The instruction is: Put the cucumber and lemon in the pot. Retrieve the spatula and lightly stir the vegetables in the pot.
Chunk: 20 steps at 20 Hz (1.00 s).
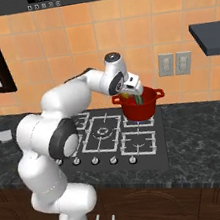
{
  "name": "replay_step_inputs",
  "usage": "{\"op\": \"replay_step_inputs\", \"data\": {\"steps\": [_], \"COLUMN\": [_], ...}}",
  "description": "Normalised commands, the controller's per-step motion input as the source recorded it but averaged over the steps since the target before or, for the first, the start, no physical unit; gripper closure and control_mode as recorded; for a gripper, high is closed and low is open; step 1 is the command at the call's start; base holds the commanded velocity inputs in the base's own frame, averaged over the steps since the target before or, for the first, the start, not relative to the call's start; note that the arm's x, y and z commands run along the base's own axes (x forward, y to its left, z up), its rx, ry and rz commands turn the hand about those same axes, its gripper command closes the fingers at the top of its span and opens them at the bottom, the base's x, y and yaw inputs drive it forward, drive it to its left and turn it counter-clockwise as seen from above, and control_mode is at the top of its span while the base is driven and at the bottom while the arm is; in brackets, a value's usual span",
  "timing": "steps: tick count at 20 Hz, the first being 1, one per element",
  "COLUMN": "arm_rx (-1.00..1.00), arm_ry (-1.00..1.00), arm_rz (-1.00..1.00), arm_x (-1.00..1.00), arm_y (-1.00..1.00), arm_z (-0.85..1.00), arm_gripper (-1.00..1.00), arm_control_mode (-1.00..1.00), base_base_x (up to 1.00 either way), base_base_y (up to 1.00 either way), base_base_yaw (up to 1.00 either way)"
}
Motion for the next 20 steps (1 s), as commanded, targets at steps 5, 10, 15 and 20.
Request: {"op": "replay_step_inputs", "data": {"steps": [5,10,15,20], "arm_rx": [0.00,0.00,0.00,0.00], "arm_ry": [0.00,0.00,0.02,0.06], "arm_rz": [0.01,0.00,0.00,0.00], "arm_x": [0.76,0.54,0.52,0.54], "arm_y": [-0.31,-0.24,-0.14,-0.08], "arm_z": [-0.56,-0.49,-0.40,-0.31], "arm_gripper": [1.00,1.00,1.00,1.00], "arm_control_mode": [-1.00,-1.00,-1.00,-1.00], "base_base_x": [0.00,0.00,0.00,0.00], "base_base_y": [0.00,0.00,0.00,0.00], "base_base_yaw": [0.00,0.00,0.00,0.00]}}
